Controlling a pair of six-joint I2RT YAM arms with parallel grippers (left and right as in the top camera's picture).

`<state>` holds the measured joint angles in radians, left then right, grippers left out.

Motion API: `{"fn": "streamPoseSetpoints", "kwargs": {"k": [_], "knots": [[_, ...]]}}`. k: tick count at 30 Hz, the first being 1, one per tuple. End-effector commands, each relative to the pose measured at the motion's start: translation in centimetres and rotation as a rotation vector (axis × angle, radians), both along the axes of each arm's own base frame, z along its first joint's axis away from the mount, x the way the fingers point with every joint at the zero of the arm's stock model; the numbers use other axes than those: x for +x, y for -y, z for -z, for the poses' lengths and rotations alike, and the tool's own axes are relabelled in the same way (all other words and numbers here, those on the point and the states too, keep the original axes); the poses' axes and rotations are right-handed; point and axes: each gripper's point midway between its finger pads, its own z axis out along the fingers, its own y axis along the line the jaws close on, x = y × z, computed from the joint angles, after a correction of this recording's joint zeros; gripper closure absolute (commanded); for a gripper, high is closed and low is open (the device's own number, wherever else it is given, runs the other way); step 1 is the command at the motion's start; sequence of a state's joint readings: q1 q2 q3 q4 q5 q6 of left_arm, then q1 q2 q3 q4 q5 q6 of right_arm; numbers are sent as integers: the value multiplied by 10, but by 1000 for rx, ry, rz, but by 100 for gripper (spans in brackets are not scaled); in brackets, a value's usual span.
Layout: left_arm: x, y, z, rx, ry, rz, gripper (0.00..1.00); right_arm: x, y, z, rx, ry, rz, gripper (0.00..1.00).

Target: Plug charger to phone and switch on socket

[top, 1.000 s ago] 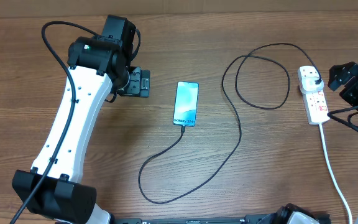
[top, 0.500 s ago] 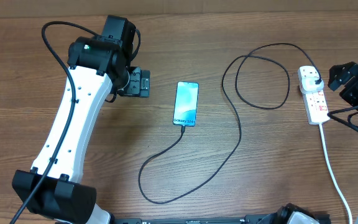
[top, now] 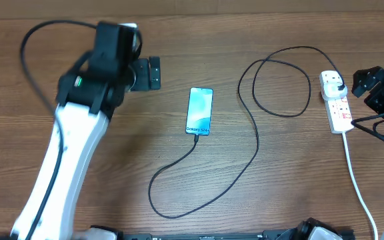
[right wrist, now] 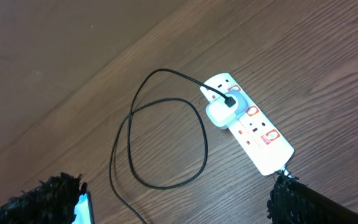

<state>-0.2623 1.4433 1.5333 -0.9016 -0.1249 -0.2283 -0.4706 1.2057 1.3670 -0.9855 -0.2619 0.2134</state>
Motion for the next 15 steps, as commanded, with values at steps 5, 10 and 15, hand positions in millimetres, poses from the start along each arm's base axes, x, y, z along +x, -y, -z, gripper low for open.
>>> {"fn": "streamPoseSetpoints", "kwargs": {"k": [5,10,15], "knots": [[-35,-20,-13,-44,266,-10,1,1,0,-6,-10,14,3,0],[-52,-32,-24,-153,496,8,1,1,1,-6,-10,14,4,0],[-74,-40,-39,-203,760,43,1,1,0,-6,-10,14,3,0]]}}
